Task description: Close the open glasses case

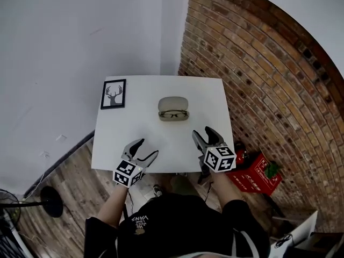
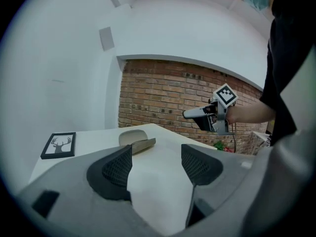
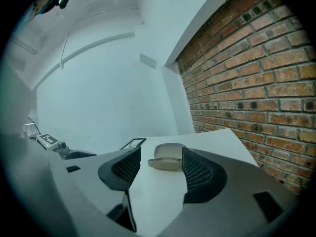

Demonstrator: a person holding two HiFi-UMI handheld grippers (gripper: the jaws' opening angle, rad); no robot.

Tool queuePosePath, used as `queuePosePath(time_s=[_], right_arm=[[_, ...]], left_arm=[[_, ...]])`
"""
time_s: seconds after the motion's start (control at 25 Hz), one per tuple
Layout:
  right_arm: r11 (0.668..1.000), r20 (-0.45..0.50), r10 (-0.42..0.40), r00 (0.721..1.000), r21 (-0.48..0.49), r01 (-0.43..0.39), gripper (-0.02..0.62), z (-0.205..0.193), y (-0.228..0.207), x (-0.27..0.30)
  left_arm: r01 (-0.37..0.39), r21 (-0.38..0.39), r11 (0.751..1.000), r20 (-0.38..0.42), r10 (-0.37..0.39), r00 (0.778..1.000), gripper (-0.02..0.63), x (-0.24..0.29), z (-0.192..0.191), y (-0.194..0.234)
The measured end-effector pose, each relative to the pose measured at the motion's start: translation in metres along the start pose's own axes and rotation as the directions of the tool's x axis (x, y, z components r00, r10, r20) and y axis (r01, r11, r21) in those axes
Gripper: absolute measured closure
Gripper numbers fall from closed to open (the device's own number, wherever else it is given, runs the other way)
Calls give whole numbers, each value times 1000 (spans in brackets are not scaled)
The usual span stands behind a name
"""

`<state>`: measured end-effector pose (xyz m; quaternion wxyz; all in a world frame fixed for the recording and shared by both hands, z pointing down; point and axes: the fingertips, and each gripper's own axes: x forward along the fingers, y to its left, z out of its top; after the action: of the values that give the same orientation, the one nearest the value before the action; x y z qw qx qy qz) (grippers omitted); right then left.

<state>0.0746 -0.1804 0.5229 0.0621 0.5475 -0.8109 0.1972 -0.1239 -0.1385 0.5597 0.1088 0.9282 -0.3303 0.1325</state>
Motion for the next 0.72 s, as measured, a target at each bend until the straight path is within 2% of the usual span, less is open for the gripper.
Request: queuePosePath(time_s=[0.48,0.72], right_arm=[[999,-65,28,997,-31,-30,359,29,-44,95],[999,-100,44,994,-16,-46,364,34,-72,149]], left_arm=[[14,40,999,-79,-11,997,299,69,3,43],[9,62,998,-122,-2,993,300,110,-7,63]])
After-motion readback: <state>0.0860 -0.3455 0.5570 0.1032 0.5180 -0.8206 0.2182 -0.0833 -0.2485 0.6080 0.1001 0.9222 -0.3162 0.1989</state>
